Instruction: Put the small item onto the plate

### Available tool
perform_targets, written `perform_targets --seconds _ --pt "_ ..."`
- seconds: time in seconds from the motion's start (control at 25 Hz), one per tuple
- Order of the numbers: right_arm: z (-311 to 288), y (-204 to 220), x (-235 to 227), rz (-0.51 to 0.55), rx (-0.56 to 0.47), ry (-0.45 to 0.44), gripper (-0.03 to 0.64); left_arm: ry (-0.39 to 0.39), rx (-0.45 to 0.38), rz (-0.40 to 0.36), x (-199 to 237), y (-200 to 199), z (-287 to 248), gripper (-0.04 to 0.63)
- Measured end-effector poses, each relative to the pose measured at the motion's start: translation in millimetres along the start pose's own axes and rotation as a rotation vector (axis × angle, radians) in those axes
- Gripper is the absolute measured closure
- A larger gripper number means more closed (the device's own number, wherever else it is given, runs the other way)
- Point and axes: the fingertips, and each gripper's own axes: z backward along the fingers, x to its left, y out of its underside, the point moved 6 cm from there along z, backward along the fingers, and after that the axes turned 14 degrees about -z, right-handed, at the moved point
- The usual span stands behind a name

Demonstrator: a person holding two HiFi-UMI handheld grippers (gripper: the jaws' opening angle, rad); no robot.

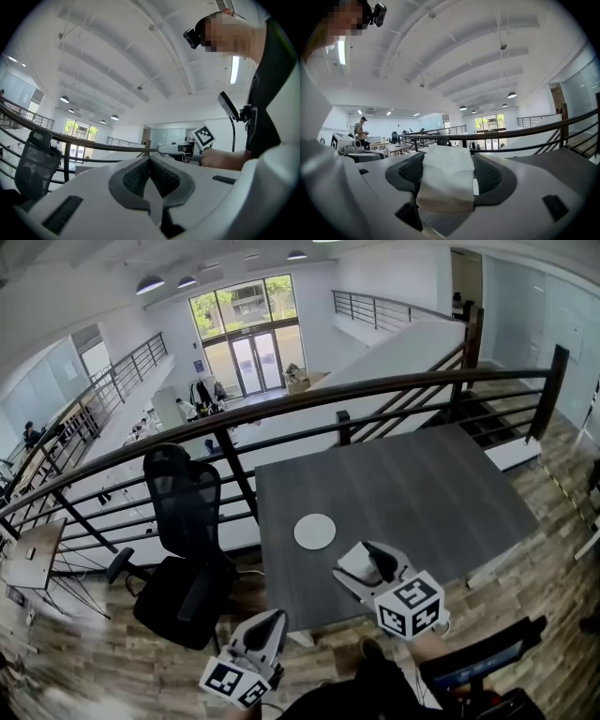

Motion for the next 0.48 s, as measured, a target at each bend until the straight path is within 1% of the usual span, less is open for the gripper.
perform_targets --seconds 0.24,0.48 --pt "-28.1 -16.5 -21.3 -0.009 0.018 -0.042 0.282 -0.039 0.022 -0.006 12.1 -9.4 -26.6 0.592" --pt "-70.8 -44.6 -51.5 -0.002 0.021 -0.111 0.282 -0.118 0.025 -0.038 36.7 -17.1 -62.9 0.592"
